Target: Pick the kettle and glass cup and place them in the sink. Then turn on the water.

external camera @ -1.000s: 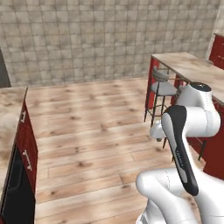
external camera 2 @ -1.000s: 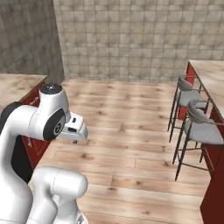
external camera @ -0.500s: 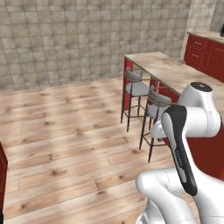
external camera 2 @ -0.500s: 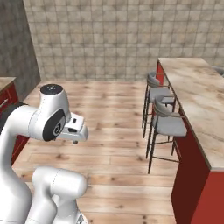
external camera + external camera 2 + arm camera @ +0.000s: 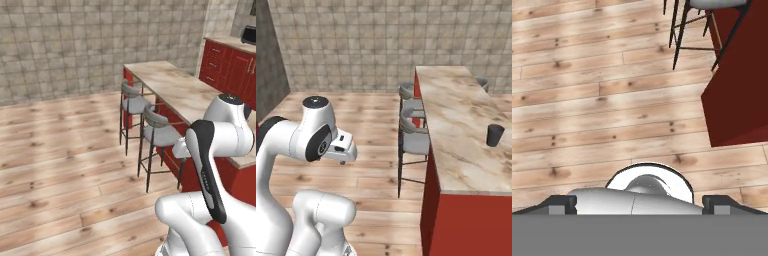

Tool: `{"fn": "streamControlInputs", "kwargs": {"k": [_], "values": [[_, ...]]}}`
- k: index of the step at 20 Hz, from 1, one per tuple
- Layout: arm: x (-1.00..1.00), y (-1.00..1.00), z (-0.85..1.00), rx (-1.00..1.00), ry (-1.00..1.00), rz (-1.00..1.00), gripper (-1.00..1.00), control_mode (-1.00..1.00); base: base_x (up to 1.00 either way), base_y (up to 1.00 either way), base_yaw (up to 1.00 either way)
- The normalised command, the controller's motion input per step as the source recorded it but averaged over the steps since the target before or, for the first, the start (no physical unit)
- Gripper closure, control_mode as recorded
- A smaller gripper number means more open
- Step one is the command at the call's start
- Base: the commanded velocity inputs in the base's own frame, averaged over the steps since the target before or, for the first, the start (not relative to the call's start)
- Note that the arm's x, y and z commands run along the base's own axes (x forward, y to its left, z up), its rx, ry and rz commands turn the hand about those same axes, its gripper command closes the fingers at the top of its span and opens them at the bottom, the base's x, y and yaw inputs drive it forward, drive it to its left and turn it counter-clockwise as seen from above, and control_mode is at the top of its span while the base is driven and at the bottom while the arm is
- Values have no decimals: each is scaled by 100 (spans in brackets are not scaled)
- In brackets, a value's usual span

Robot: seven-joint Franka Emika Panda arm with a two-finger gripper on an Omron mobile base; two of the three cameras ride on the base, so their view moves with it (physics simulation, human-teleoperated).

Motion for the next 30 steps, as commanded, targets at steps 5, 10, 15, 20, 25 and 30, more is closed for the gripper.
{"fn": "streamControlInputs", "kwargs": {"k": [5,10,15,20,25,30], "values": [[0,0,0,0,0,0,-100,100,0,-81,5],[0,0,0,0,0,0,-100,100,0,-77,6],[0,0,0,0,0,0,-100,100,0,-65,4],[0,0,0,0,0,0,-100,100,0,-51,2],[0,0,0,0,0,0,-100,100,1,-45,1],[0,0,0,0,0,0,-100,100,8,-44,1]]}}
